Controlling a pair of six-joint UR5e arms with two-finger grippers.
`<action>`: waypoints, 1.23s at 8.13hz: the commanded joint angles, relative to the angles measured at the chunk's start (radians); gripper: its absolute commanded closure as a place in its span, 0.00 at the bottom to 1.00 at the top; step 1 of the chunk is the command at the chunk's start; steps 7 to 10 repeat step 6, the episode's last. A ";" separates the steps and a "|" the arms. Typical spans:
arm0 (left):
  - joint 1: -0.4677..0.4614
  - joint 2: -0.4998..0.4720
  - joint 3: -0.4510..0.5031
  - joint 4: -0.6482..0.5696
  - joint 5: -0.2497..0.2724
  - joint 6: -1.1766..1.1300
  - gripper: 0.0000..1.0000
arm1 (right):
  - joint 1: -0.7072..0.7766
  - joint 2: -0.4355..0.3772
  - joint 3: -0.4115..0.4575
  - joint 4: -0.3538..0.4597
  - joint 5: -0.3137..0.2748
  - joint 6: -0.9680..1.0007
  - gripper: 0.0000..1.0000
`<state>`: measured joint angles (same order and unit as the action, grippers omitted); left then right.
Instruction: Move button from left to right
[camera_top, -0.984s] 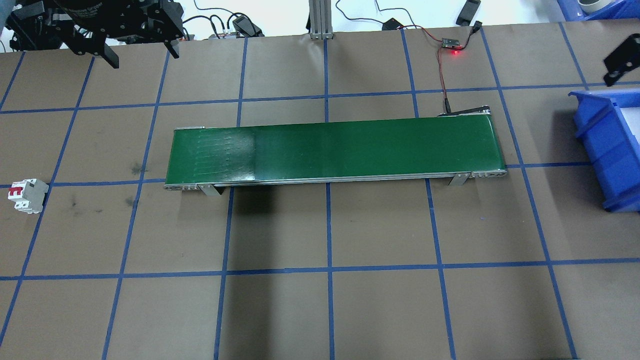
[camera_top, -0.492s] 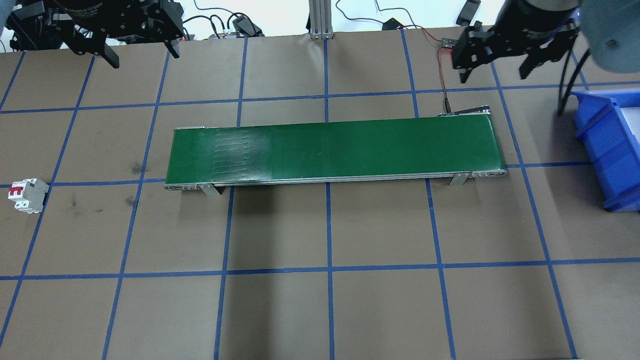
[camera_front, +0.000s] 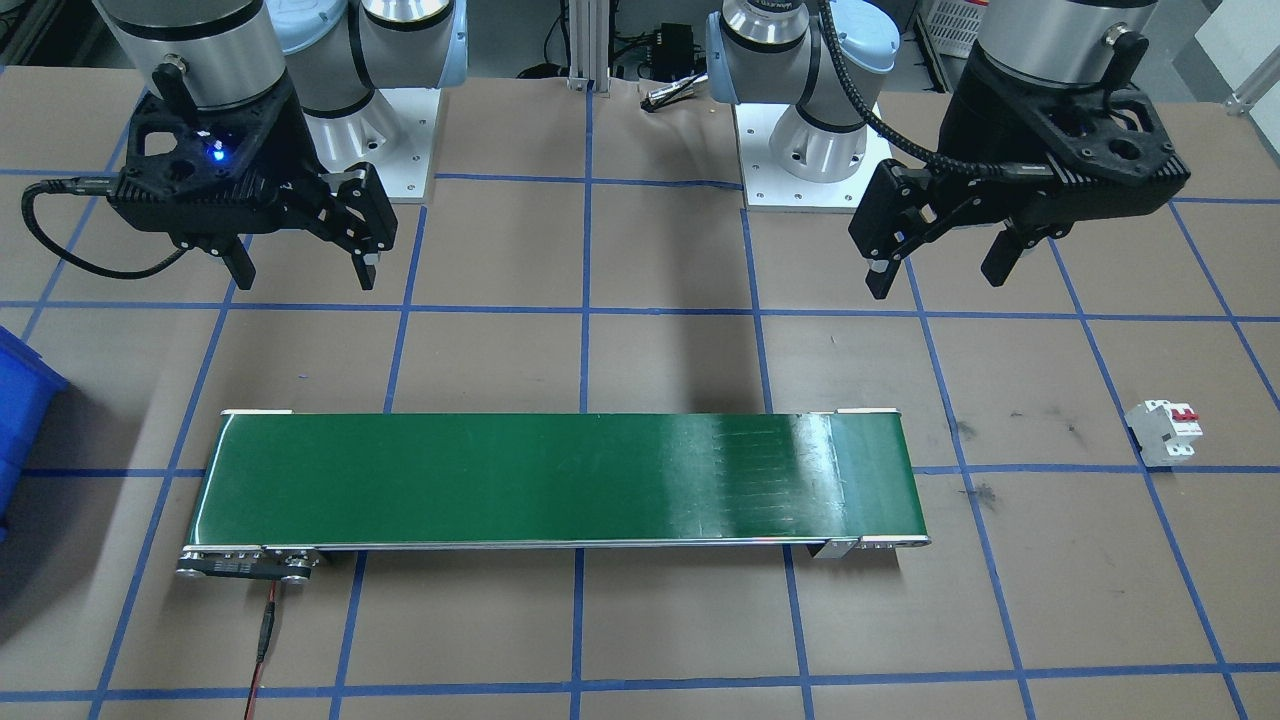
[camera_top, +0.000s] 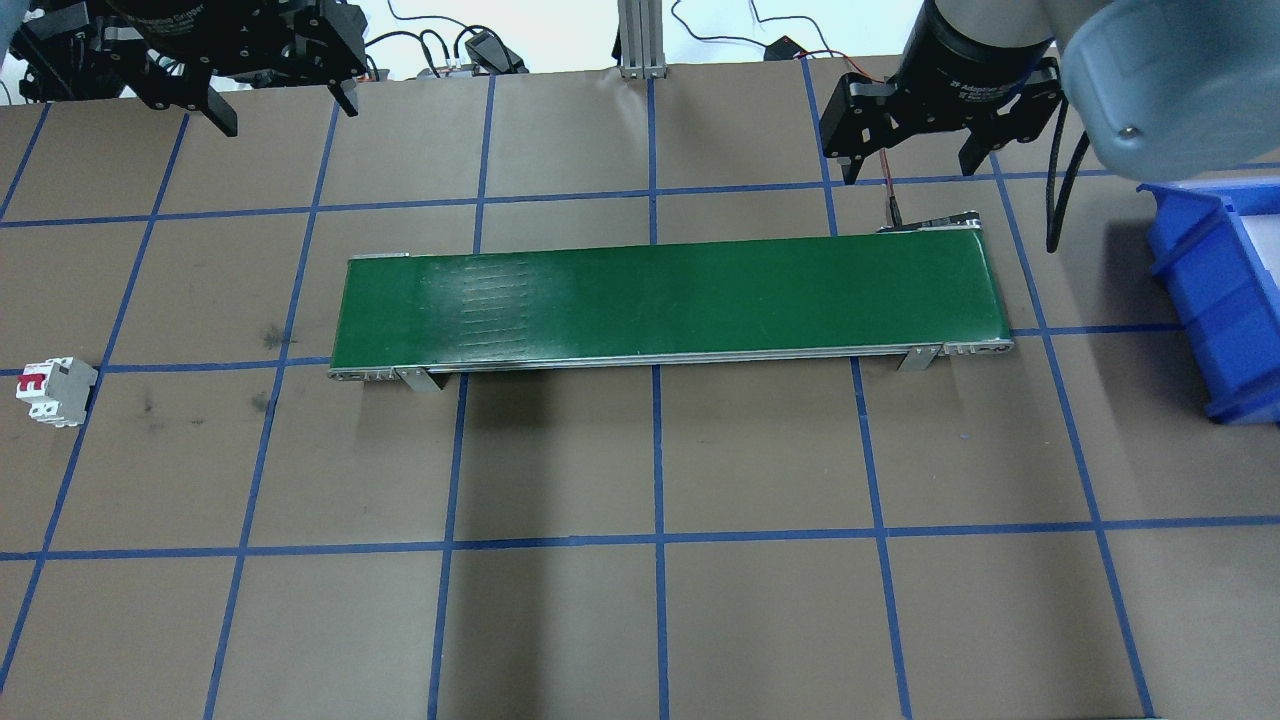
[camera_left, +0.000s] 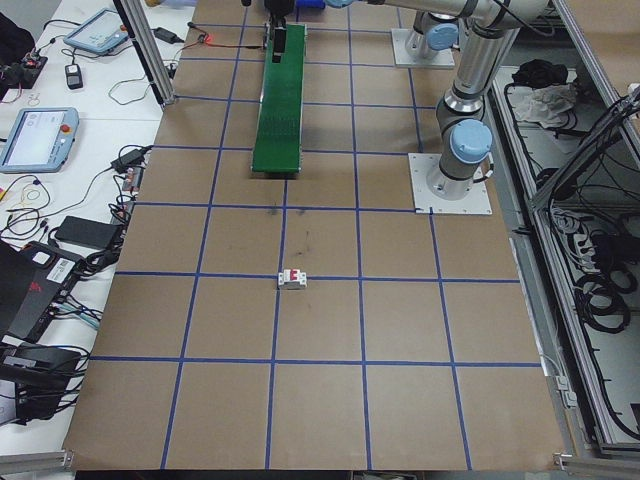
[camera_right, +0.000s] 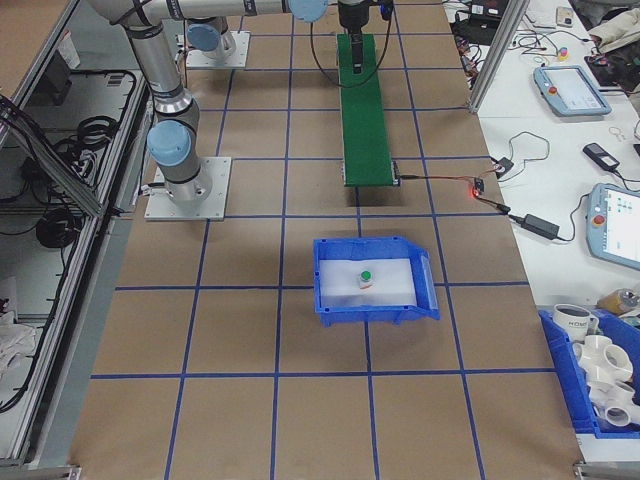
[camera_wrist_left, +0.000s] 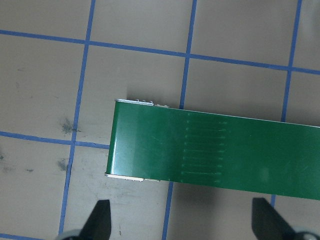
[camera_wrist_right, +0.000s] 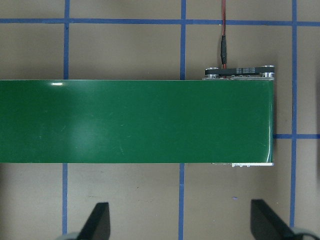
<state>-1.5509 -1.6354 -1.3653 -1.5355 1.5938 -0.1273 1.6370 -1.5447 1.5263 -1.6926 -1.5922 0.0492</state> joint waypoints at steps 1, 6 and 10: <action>0.000 0.000 0.000 0.000 -0.001 0.000 0.00 | 0.001 0.001 0.000 -0.001 -0.002 -0.002 0.00; 0.000 0.002 0.000 0.000 -0.001 0.000 0.00 | 0.001 0.001 0.002 0.004 0.000 -0.003 0.00; 0.000 0.002 0.000 0.000 -0.001 0.000 0.00 | 0.001 0.001 0.002 0.004 0.000 -0.003 0.00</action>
